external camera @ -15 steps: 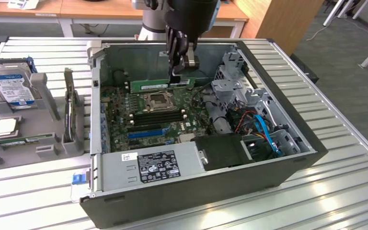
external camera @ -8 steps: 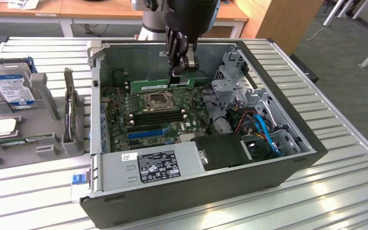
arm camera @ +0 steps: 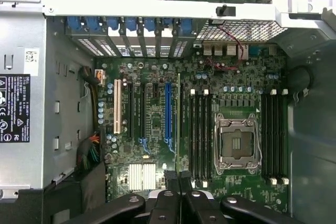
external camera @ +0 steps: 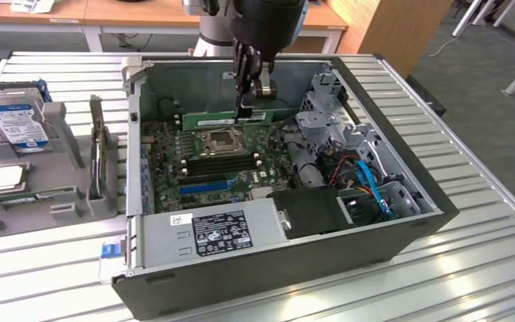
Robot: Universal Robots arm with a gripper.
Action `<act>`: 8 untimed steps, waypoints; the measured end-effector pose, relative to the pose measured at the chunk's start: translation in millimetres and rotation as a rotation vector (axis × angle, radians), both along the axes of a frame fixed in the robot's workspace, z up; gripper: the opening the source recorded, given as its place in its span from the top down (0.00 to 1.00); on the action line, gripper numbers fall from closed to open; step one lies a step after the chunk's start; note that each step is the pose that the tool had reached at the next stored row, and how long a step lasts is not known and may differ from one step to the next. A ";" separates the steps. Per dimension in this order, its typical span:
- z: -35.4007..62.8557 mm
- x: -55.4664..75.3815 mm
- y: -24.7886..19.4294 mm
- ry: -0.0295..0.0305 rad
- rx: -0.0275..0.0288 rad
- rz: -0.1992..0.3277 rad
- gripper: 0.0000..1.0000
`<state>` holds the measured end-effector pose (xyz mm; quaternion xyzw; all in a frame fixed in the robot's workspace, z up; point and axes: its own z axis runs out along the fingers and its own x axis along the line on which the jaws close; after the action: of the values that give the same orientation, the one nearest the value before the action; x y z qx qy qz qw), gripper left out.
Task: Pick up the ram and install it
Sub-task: 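Pick up the ram and move it above insertion slot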
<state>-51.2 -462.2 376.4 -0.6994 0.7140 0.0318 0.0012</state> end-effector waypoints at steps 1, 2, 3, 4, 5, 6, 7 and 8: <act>0.0 0.0 0.0 -0.0001 0.0000 0.000 0.88; -0.1 0.0 0.1 -0.0001 0.0001 0.000 0.88; -0.3 -0.1 1.1 -0.0002 0.0006 0.000 0.88; -0.3 -0.1 2.9 -0.0002 0.0003 0.000 0.88; -0.2 0.0 5.0 -0.0001 -0.0001 0.000 0.88; -0.4 0.0 7.2 -0.0001 0.0000 0.000 0.88; -0.7 0.0 9.5 -0.0003 0.0001 0.000 0.88; -0.9 0.0 11.6 -0.0006 0.0002 0.000 0.88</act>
<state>-51.2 -450.6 375.6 -0.6994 0.7140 0.0316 0.0015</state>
